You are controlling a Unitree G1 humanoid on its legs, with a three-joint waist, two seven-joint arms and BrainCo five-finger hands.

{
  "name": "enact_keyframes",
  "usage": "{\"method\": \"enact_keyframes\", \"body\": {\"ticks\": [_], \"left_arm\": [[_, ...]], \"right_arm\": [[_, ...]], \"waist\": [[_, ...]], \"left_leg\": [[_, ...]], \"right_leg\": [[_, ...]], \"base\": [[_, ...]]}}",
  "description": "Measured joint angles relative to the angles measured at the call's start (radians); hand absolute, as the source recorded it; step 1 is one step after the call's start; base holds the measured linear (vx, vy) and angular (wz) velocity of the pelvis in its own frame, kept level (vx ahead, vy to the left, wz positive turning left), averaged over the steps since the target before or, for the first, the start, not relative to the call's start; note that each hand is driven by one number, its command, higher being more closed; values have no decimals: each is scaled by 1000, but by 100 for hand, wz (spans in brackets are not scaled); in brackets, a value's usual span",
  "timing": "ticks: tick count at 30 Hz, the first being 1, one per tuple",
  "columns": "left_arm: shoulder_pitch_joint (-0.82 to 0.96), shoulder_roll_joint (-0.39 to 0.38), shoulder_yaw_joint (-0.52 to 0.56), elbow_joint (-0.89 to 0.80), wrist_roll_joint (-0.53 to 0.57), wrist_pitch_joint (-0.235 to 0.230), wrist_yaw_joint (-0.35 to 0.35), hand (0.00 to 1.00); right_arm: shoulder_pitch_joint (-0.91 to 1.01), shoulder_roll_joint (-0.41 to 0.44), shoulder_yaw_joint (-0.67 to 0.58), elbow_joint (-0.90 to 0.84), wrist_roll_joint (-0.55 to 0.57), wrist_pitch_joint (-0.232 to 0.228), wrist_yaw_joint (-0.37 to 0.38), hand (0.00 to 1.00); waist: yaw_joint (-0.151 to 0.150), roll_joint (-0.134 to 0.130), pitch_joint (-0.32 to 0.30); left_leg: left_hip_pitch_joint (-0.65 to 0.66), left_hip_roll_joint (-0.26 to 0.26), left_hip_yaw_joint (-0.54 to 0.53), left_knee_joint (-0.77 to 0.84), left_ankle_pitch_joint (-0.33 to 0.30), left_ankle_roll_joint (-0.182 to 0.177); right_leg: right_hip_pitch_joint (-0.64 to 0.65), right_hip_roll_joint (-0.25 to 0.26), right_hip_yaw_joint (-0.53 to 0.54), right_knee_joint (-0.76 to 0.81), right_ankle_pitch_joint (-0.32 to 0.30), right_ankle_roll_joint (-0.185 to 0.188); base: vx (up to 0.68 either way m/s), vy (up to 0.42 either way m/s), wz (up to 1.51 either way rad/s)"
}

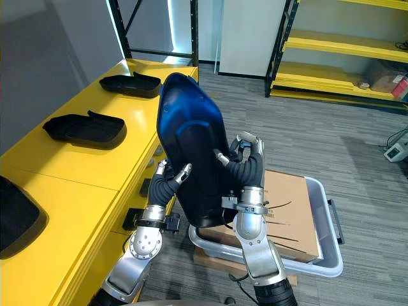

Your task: Walk over and take plastic housings, then place them on the shelf

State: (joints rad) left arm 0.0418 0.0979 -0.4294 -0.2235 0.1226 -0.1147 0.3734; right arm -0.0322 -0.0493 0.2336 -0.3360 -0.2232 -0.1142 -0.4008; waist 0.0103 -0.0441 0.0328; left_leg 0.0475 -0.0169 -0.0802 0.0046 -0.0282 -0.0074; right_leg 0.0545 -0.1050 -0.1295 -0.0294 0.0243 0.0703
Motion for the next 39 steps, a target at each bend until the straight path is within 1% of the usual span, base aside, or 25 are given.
{"method": "enact_keyframes", "body": {"ticks": [2,4,6,8,9,10,14,16,18,20,22,24,26,29,33,36,39], "left_arm": [[6,-15,11,0,6,0,-1,100],[9,-29,9,-1,7,0,-5,100],[8,-51,9,-7,9,0,-15,100],[6,-74,10,-22,20,-1,-26,100],[6,-82,10,-23,40,-4,-39,100],[-5,-91,8,-24,51,-5,-56,100],[-29,-117,8,-24,94,-6,-95,100],[-40,-126,7,-18,115,-6,-116,100],[-60,-126,7,-7,134,-6,-137,100],[-64,-126,7,15,153,-4,-154,100],[-61,-126,8,58,155,7,-155,100],[-50,-126,8,83,156,28,-158,100],[-14,-126,9,101,157,42,-158,100],[8,-127,11,107,156,52,-158,100],[11,-129,18,107,156,52,-159,100],[8,-129,19,107,156,52,-161,100],[-4,-129,23,107,156,51,-164,100]], "right_arm": [[0,2,-14,-5,49,-19,17,0],[0,2,-38,-13,75,-30,35,0],[0,4,-61,-48,135,-38,57,0],[0,1,-100,-79,189,-52,82,0],[0,1,-139,-95,225,-70,102,0],[0,-3,-165,-101,258,-78,123,0],[3,-5,-237,-111,329,-89,163,0],[22,-5,-263,-111,342,-107,169,0],[50,-5,-280,-109,367,-118,170,0],[69,6,-305,-50,373,-134,191,0],[77,22,-308,14,379,-137,193,0],[101,60,-308,66,379,-135,193,0],[116,98,-308,108,397,-113,211,0],[118,99,-308,127,445,-93,250,0],[115,99,-308,124,449,-93,274,0],[113,99,-308,117,447,-93,278,0],[112,99,-307,94,448,-93,299,0]], "waist": [[0,0,0],[1,0,0],[1,0,0],[-1,0,0],[-1,0,0],[-5,0,0],[-35,1,1],[-51,1,2],[-58,5,6],[-80,12,18],[-88,20,33],[-97,27,51],[-106,35,65],[-105,40,82],[-103,40,89],[-99,40,89],[-92,41,89]], "left_leg": [[2,0,0,-2,0,0],[2,0,1,-3,0,0],[2,0,2,-3,0,0],[2,0,3,-4,0,0],[2,0,2,-4,0,0],[2,0,3,-4,0,0],[-2,0,5,-4,-1,1],[-4,-1,4,-4,-2,2],[-8,-1,5,-2,-3,2],[-18,-1,4,6,-5,5],[-18,-1,6,11,-9,5],[-18,-1,7,14,-12,6],[-23,0,15,14,-14,7],[-19,0,31,18,-22,11],[-16,-1,45,36,-43,13],[-16,-1,46,38,-47,14],[-16,-1,46,38,-48,14]], "right_leg": [[2,0,0,-2,0,0],[2,0,0,-2,0,0],[2,1,0,-2,0,0],[1,1,2,-2,0,1],[1,1,3,-2,0,1],[0,1,6,-1,-1,1],[-10,2,19,6,-3,4],[-14,2,20,8,-5,7],[-19,2,22,11,-6,9],[-25,1,22,16,-8,11],[-28,1,24,25,-13,14],[-34,1,26,39,-22,13],[-49,2,35,50,-27,12],[-56,1,50,65,-35,13],[-57,-1,60,82,-51,16],[-57,-1,61,81,-52,16],[-56,-1,61,80,-53,16]], "base": [[0,0,0],[0,0,0],[0,0,0],[0,0,0],[0,0,0],[0,0,0],[-24,-1,-4],[-8,1,-2],[0,0,0],[0,0,0],[0,0,0],[-9,-2,-2],[4,-1,-11],[17,11,-15],[32,18,-7],[12,3,-2],[0,0,0]]}}
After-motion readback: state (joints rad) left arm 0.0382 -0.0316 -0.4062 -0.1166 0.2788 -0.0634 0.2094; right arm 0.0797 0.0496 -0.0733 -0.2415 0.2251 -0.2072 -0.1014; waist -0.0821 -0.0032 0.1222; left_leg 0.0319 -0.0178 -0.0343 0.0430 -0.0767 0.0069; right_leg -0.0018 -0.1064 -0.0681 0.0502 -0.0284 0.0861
